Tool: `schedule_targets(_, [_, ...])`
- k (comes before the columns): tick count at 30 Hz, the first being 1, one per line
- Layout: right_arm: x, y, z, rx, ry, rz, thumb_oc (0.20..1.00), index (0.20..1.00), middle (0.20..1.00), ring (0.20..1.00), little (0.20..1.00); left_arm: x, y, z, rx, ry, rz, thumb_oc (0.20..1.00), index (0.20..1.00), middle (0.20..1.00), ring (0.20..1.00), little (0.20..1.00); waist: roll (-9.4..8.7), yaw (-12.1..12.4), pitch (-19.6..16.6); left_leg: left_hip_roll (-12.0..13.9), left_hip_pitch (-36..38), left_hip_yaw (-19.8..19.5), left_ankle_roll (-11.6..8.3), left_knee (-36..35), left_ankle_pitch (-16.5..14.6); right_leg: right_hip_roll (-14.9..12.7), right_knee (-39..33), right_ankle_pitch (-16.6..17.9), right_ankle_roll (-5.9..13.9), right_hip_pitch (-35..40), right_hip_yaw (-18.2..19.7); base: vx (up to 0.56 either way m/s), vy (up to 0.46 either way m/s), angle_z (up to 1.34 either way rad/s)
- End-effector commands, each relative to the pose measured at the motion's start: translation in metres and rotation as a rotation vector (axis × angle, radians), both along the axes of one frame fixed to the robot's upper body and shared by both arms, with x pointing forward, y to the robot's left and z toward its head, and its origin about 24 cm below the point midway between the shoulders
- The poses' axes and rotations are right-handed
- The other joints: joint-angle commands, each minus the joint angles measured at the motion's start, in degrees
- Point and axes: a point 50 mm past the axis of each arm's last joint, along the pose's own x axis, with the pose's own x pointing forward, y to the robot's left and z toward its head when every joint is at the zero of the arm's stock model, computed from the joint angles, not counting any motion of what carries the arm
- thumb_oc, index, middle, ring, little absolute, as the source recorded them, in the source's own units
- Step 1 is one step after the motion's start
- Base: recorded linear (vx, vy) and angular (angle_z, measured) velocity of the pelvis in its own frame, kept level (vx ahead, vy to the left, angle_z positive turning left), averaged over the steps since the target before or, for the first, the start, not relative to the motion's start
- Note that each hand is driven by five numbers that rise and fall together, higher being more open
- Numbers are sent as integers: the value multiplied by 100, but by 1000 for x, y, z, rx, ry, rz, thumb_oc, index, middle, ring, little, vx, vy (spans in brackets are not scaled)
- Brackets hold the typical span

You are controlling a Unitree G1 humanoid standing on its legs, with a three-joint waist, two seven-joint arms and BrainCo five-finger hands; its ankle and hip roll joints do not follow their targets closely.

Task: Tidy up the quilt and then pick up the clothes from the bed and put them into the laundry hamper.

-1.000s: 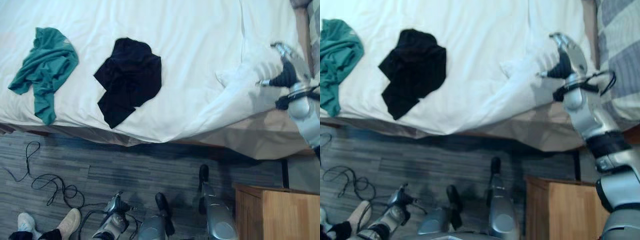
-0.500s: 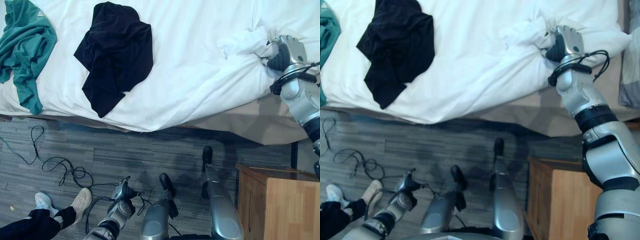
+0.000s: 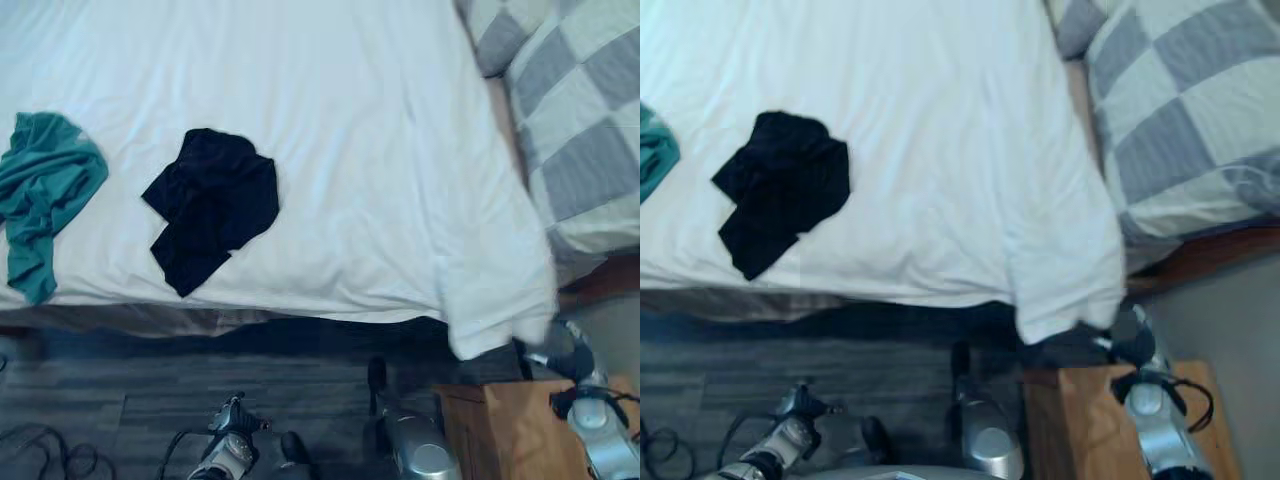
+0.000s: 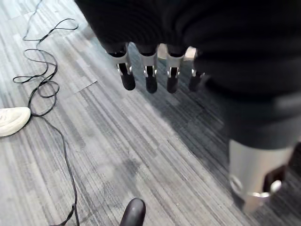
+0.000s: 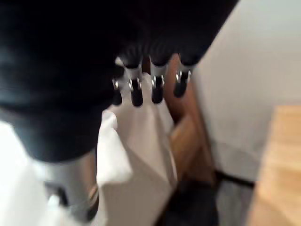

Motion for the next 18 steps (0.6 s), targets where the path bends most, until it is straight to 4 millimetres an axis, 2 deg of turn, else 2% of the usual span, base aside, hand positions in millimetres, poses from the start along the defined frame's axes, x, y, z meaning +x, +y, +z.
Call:
schedule_targets(1, [15, -13, 23, 4, -133, -46, 1000, 1000, 1000, 1000, 1000, -10, 17, -1, 56, 61, 5, 1000, 1000, 1000, 1000, 1000, 1, 66, -91, 321, -334, 44, -55, 7, -125, -425, 359, -1189, 610, 525, 25, 60, 68, -31])
schedule_targets(3, [10, -22, 24, -2, -140, -106, 1000, 1000, 1000, 1000, 1000, -15, 22, -1, 62, 75, 28, 1000, 1000, 1000, 1000, 1000, -52, 31, -149, 320, -298, 78, -52, 7, -148, -437, 358, -1185, 634, 555, 41, 29, 41, -20])
schedule_targets(5, [21, -32, 53, -62, -262, -121, 1000, 1000, 1000, 1000, 1000, -18, 25, -1, 69, 75, 41, 1000, 1000, 1000, 1000, 1000, -98, 30, -180, 309, -238, 94, -35, 7, -189, -454, 363, -1180, 650, 578, 73, 16, 43, -18])
schedule_targets(6, [21, -32, 53, -62, -262, -121, 1000, 1000, 1000, 1000, 1000, -18, 25, -1, 69, 75, 40, 1000, 1000, 1000, 1000, 1000, -96, 34, -173, 309, -233, 96, -35, 7, -191, -454, 363, -1180, 651, 582, 75, 9, 30, -28])
schedule_targets(7, [34, -30, 80, -99, -382, -88, 200, 200, 200, 200, 200, -19, 23, -2, 67, 80, 31, 1000, 1000, 1000, 1000, 1000, -95, 69, -165, 300, -222, 89, -29, 7, -206, -460, 343, -1162, 656, 592, 83, -10, 4, -17])
schedule_targets(8, [53, -24, 111, -129, -512, -45, 200, 200, 200, 200, 200, -17, 20, -2, 65, 77, 11, 1000, 1000, 1000, 1000, 1000, -67, 145, -124, 296, -244, 55, -25, 7, -198, -474, 338, -1153, 649, 576, 74, -26, -4, -6])
schedule_targets(10, [77, -11, 146, -159, -642, 19, 200, 200, 200, 200, 200, -12, 17, -1, 66, 65, -15, 1000, 1000, 1000, 1000, 1000, -9, 272, -27, 291, -302, -12, -27, 7, -160, -502, 342, -1150, 639, 534, 59, -58, -26, 5])
schedule_targets(11, [86, -5, 159, -174, -684, 43, 200, 200, 200, 200, 200, -8, 17, 0, 66, 56, -23, 1000, 1000, 1000, 1000, 1000, 19, 323, 26, 288, -337, -41, -28, 7, -140, -511, 344, -1152, 631, 516, 49, -47, -22, 13])
schedule_targets(12, [87, -4, 160, -174, -686, 44, 200, 200, 200, 200, 200, -7, 16, 0, 66, 54, -21, 1000, 1000, 1000, 1000, 1000, 21, 309, 36, 289, -338, -44, -28, 7, -139, -511, 346, -1152, 630, 517, 47, -75, -44, 15])
schedule_targets(14, [123, 24, 205, -196, -821, 126, 200, 200, 200, 200, 200, 9, 7, 5, 57, -6, -61, 1000, 1000, 1000, 1000, 1000, 210, 513, 312, 251, -576, -199, -20, 7, -21, -555, 427, -1178, 577, 356, 17, -105, -64, 75])
schedule_targets(15, [123, 24, 205, -196, -821, 126, 200, 200, 200, 200, 200, 9, 7, 5, 57, -6, -61, 1000, 1000, 1000, 1000, 1000, 211, 508, 313, 251, -577, -200, -19, 7, -21, -555, 428, -1179, 577, 355, 16, -128, -34, 64])
schedule_targets(16, [144, 38, 208, -117, -825, 125, 200, 200, 200, 200, 200, 14, -2, 5, 43, -27, -87, 1000, 1000, 1000, 1000, 1000, 343, 626, 460, 205, -723, -241, -12, 7, 47, -585, 504, -1182, 554, 222, 2, -103, -6, 17])
schedule_targets(18, [165, 48, 205, -74, -774, 120, 200, 200, 200, 200, 200, 20, -9, 6, 29, -50, -98, 1000, 1000, 1000, 1000, 1000, 482, 683, 610, 187, -864, -247, -11, 7, 108, -603, 628, -1210, 537, 65, -25, -100, -2, 0])
